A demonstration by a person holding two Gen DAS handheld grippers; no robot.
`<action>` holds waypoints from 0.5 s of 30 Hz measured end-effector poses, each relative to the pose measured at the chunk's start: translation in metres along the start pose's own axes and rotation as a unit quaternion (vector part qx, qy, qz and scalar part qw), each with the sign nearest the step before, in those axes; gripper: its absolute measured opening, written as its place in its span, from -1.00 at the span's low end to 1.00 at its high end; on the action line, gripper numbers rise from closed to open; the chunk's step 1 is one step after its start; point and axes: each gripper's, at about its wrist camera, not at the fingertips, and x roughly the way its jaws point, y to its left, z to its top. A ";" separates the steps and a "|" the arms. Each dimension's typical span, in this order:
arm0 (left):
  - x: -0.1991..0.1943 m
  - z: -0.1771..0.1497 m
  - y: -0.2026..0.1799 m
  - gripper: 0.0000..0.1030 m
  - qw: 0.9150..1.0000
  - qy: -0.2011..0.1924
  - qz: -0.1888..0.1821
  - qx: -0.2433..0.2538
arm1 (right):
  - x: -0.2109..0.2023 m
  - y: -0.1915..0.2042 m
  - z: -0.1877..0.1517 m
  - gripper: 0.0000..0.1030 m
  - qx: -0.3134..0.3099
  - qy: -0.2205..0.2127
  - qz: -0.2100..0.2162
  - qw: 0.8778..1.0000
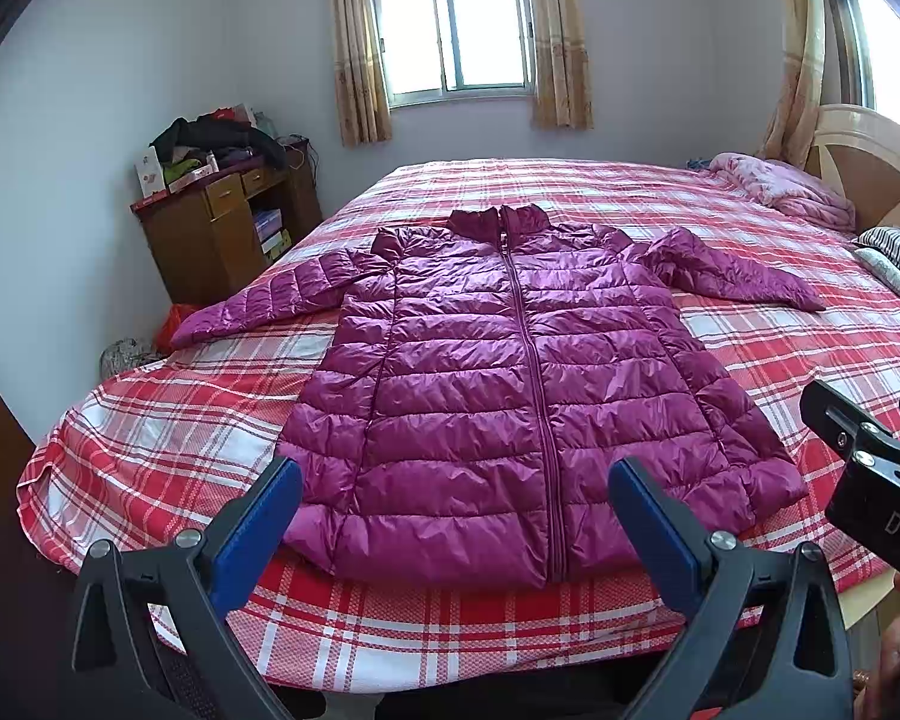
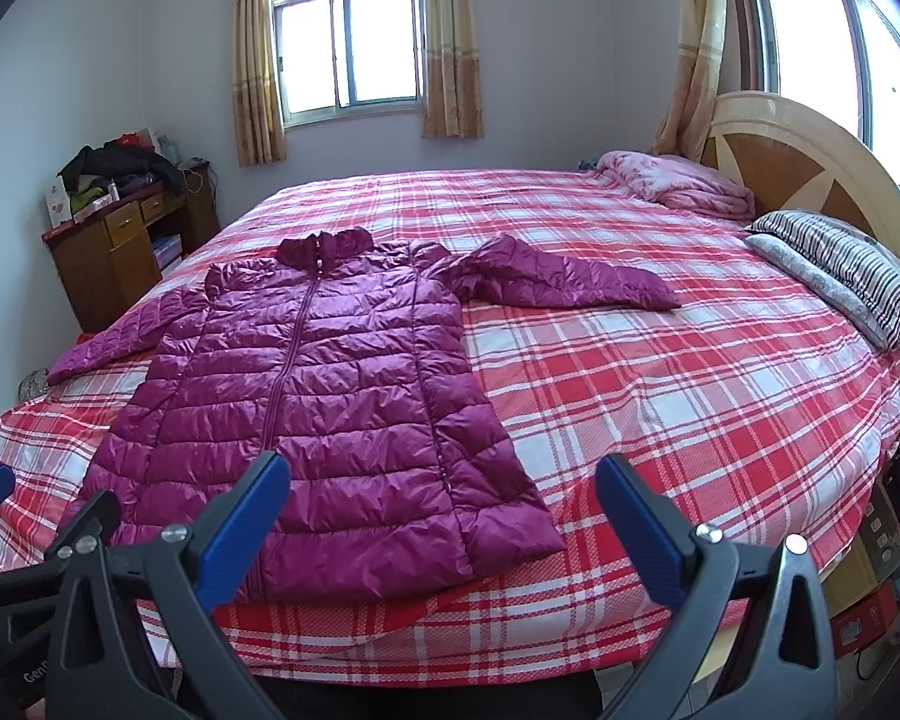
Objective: Fold large clothes
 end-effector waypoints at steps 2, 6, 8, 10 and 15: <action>0.001 -0.001 0.000 0.98 1.000 0.002 0.000 -0.001 | 0.001 0.000 -0.001 1.00 0.001 0.003 0.001 1.000; 0.002 -0.001 0.000 0.98 1.000 0.004 -0.001 0.001 | 0.004 -0.002 0.000 1.00 0.004 0.009 0.004 1.000; 0.004 0.000 0.001 0.98 1.000 0.006 -0.001 0.001 | 0.005 -0.002 -0.001 1.00 0.005 0.010 0.005 1.000; 0.006 0.000 0.000 0.98 1.000 0.008 -0.003 0.002 | 0.009 -0.005 0.001 1.00 0.009 0.014 0.009 1.000; 0.017 0.003 -0.002 0.98 1.000 0.018 -0.007 0.007 | 0.025 -0.018 0.008 1.00 0.032 0.024 0.013 0.999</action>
